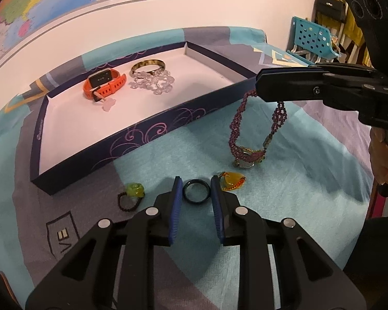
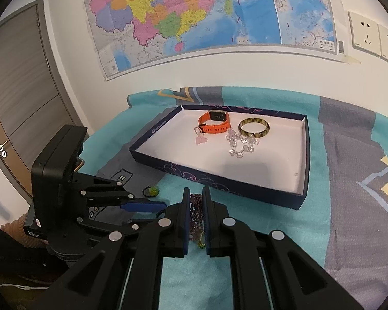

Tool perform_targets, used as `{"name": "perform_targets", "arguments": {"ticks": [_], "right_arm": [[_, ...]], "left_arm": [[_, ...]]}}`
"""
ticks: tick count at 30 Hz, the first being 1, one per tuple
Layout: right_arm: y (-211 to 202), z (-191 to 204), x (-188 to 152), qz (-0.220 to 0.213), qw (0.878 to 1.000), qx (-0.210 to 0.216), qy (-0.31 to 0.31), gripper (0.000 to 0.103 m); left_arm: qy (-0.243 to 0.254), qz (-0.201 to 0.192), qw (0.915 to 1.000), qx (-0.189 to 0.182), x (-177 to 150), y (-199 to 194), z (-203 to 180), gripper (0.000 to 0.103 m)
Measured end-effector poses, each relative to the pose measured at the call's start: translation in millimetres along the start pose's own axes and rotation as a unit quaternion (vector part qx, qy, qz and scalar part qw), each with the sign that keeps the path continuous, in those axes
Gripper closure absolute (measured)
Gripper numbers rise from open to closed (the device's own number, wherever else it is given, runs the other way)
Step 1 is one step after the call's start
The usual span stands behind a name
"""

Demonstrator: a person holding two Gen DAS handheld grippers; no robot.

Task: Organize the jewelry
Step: 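Carry the purple bracelet with the right gripper while the left gripper carries the black ring into the box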

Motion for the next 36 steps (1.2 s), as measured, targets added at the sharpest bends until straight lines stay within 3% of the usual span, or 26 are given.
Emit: {"name": "perform_targets", "arguments": {"ticks": [17,36], "right_arm": [[4,-9,43,-0.034,0.999,-0.011,-0.016,0.095],[32,-29,69,-0.048,0.998,-0.027,-0.002,0.095]], "left_arm": [[-0.03,-0.053,0.998,0.018,39,-29,29,0.08],[-0.05,-0.062,0.9962,0.036,66,-14,60,0.08]]}}
Point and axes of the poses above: each gripper's, at about its wrist camera, not at the fingertips, and y roughly the way its jaws point, z to its left, x to its top, the point moved 9 cm from there along y, roughly the way its jaws point, and after that the axes turned 10 degrees about -z, right-handed, at the moved point
